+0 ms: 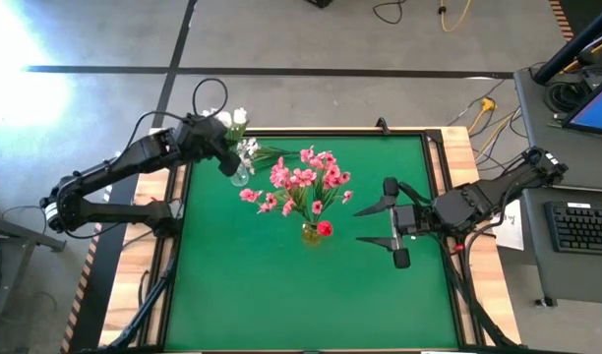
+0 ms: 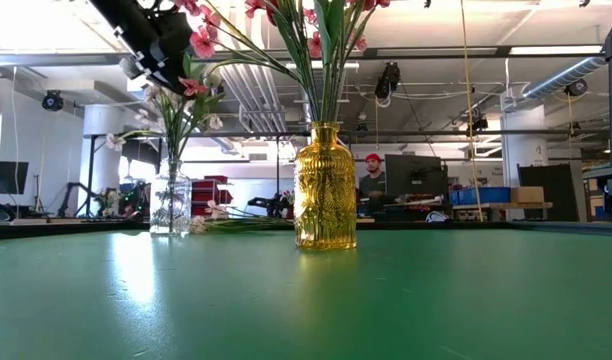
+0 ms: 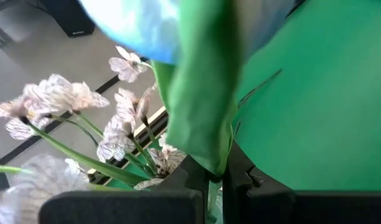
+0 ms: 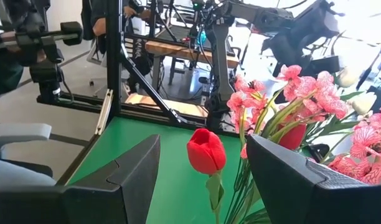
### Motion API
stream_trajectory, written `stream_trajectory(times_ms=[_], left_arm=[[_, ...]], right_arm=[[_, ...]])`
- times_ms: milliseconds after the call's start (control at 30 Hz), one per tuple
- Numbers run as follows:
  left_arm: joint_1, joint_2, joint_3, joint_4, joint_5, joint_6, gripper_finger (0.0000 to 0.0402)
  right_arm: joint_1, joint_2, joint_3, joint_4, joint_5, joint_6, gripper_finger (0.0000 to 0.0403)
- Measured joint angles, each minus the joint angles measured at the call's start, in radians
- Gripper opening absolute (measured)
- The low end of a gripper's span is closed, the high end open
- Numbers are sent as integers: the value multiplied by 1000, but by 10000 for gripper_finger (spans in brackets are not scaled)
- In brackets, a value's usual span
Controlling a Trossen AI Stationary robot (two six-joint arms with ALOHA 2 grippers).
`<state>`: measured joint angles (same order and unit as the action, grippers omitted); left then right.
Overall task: Sort flowers into vase by color
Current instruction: Put the white tulip into the transparent vase
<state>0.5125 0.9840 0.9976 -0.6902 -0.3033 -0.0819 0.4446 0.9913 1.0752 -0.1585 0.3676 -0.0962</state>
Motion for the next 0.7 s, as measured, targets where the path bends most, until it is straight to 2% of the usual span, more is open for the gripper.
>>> stream_trajectory(times_ms=[700], left_arm=[[-1,1,-26,7,7,-52,1]], right_arm=[[0,0,0,8,2,-2,233]])
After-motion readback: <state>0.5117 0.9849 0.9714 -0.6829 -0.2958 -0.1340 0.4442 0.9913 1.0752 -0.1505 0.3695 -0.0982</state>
